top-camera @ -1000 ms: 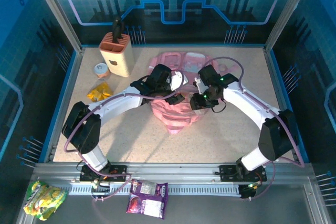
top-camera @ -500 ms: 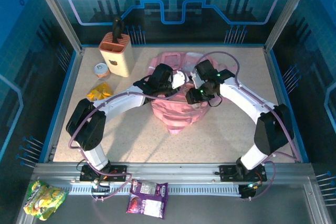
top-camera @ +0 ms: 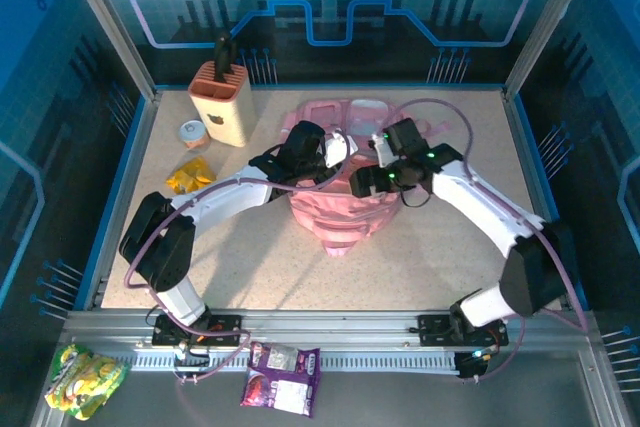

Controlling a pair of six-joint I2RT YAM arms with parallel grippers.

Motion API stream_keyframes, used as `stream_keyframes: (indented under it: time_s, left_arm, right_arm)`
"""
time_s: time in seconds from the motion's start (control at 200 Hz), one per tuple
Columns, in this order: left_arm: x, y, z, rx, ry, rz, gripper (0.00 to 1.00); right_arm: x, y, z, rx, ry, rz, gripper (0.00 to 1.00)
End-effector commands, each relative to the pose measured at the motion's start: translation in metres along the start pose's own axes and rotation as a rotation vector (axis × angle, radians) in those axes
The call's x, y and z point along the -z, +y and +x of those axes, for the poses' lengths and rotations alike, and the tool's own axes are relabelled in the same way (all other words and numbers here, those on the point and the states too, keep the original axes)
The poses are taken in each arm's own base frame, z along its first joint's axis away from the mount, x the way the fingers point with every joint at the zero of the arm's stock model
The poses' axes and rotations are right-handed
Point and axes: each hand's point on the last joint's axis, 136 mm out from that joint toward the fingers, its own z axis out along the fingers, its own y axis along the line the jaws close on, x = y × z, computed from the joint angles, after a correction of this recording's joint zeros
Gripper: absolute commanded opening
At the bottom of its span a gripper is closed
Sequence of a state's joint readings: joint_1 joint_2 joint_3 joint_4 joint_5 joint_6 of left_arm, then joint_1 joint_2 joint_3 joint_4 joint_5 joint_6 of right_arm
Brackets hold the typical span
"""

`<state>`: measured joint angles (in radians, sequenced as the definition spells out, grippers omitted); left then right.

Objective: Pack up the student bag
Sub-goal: Place the loose stationery in the student bag.

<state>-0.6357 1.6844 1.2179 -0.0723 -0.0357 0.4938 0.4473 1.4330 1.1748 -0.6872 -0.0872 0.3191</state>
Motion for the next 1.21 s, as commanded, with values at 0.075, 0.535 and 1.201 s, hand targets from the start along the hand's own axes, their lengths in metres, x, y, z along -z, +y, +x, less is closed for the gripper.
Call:
stream_keyframes:
  time_s: [0.075,0.535,1.201]
  left_arm:
    - [0.020,0.002,-0.027,0.051,-0.107,0.010,0.00]
    - [0.027,-0.003,-0.032,0.053,-0.102,0.053,0.00]
    - [0.027,-0.022,-0.028,0.057,-0.117,0.142,0.00]
  right_arm:
    - [0.000,0.002,0.037,-0.166,0.065,-0.098,0.84]
    - [-0.023,0.000,-0.044,-0.126,-0.132,-0.123,0.22]
    - [-0.050,-0.036,-0.092,-0.186,-0.283,-0.024,0.25]
